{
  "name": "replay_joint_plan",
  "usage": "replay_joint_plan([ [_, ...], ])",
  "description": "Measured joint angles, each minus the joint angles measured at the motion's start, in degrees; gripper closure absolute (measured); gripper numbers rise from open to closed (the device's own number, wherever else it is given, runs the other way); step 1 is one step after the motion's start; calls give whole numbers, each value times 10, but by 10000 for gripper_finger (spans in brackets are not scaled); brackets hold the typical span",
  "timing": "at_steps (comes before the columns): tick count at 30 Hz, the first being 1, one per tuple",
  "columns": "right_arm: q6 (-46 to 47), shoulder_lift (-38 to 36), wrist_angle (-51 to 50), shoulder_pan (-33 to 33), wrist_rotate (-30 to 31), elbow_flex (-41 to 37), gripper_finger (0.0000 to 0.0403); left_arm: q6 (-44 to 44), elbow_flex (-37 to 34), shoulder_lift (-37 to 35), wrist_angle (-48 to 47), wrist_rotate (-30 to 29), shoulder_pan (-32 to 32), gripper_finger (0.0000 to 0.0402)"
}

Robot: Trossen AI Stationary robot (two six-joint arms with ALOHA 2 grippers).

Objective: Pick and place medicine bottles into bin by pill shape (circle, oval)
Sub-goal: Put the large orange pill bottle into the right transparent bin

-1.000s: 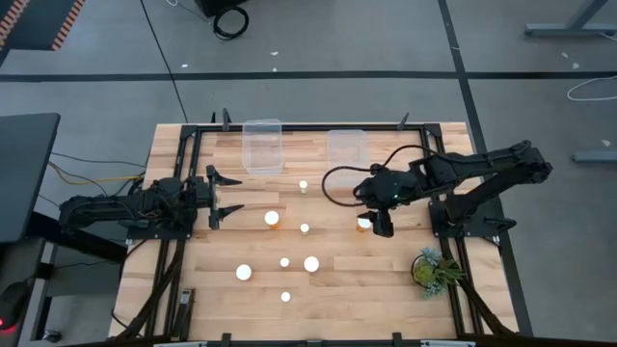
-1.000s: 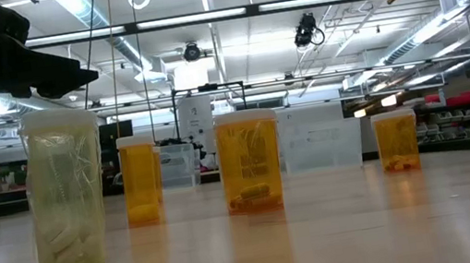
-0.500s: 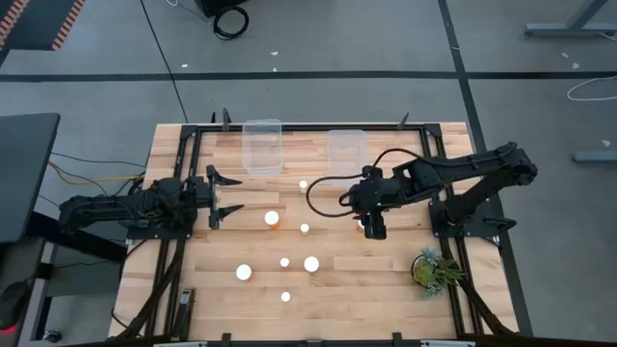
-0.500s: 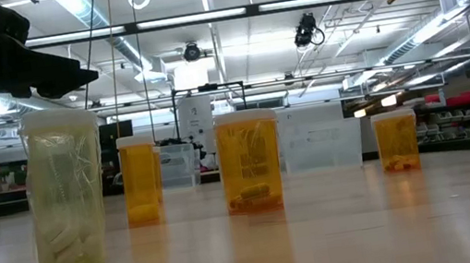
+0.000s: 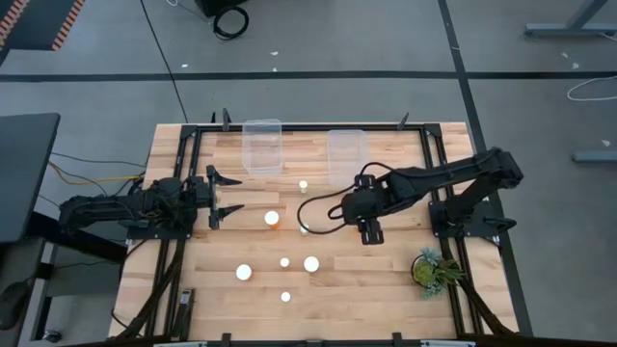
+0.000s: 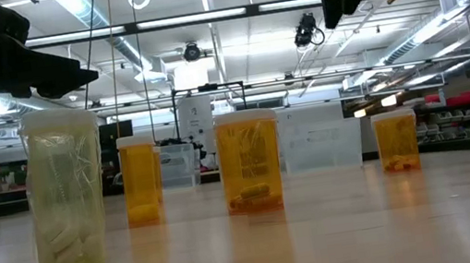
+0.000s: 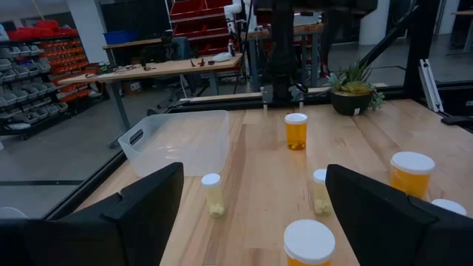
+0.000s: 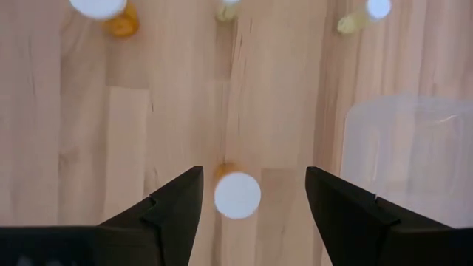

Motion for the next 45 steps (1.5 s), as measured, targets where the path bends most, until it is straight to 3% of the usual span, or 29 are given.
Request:
replay_joint_plan([
  [12,-11,40,-24,0,-4,-4,155,0,0,0,0,0,0,60],
  [25,5,39,-4,-12,-7,-68,100,0,0,0,0,0,0,60],
  [45,-7,39,103,-17,-16,-167,83,0,0,0,0,0,0,60],
])
